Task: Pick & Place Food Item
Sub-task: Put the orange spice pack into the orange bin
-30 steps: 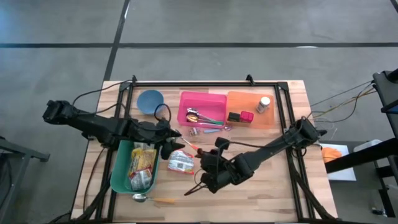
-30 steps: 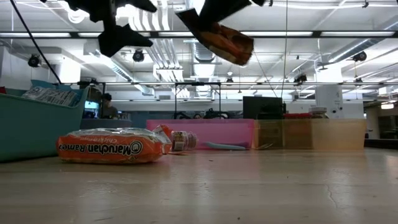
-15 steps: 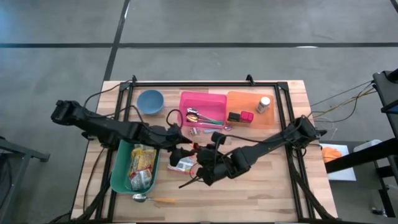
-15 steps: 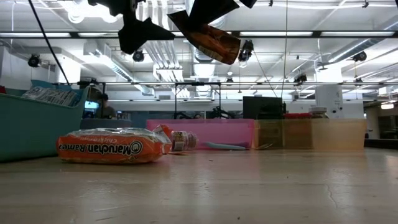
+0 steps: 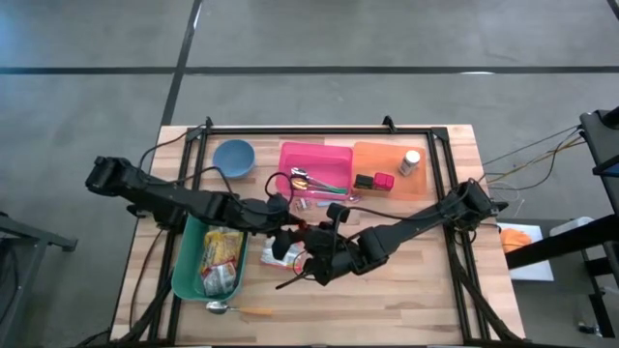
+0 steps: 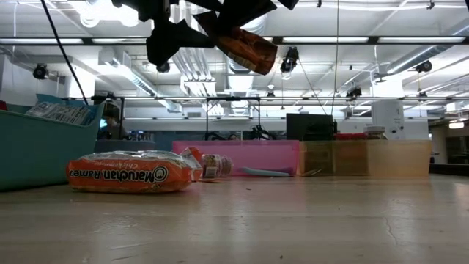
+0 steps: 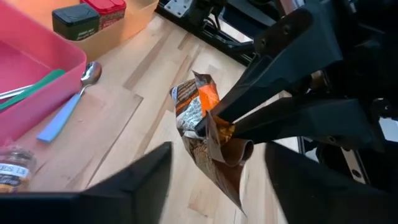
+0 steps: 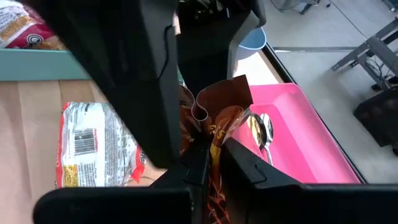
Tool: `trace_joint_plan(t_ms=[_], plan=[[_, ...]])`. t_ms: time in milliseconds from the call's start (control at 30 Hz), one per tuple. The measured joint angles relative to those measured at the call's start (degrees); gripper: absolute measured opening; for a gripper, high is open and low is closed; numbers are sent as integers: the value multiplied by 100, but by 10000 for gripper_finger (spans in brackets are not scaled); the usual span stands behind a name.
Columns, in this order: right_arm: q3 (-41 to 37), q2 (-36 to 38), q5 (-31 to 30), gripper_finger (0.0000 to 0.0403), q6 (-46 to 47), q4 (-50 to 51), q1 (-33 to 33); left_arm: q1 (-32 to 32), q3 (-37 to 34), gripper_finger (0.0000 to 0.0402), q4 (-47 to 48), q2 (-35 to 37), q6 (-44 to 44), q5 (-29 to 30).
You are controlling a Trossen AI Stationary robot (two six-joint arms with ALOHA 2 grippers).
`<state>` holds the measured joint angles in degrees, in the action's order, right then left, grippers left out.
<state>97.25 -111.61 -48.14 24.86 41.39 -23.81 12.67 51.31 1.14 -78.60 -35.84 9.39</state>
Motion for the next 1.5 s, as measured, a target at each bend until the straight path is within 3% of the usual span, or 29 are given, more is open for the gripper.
trace_joint_plan(t_ms=[233, 300, 567, 700, 900, 1200, 1367, 1500], plan=[[0, 0, 13, 20, -31, 46, -5, 4, -3, 54, 27, 50, 249, -47], [0, 0, 22, 20, -119, 33, -9, 4, -7, 16, 53, 54, 268, -59], [0, 2, 52, 20, -148, 13, -24, 4, -9, 2, 78, 54, 295, -62], [2, 27, 569, 28, -177, 23, -8, 7, -13, 1, 105, 54, 305, -116], [15, 33, 1302, 129, -193, 190, 141, 4, 65, 0, 474, 54, 339, 5], [0, 129, 2763, 298, 108, 283, 411, 75, 240, 0, 1352, 76, 1722, -151], [2, 168, 2676, 345, 406, 185, 404, 101, 240, 0, 1352, 76, 1944, -155], [2, 173, 2221, 355, 614, 152, 379, 166, 240, 0, 1359, 76, 2087, -173]])
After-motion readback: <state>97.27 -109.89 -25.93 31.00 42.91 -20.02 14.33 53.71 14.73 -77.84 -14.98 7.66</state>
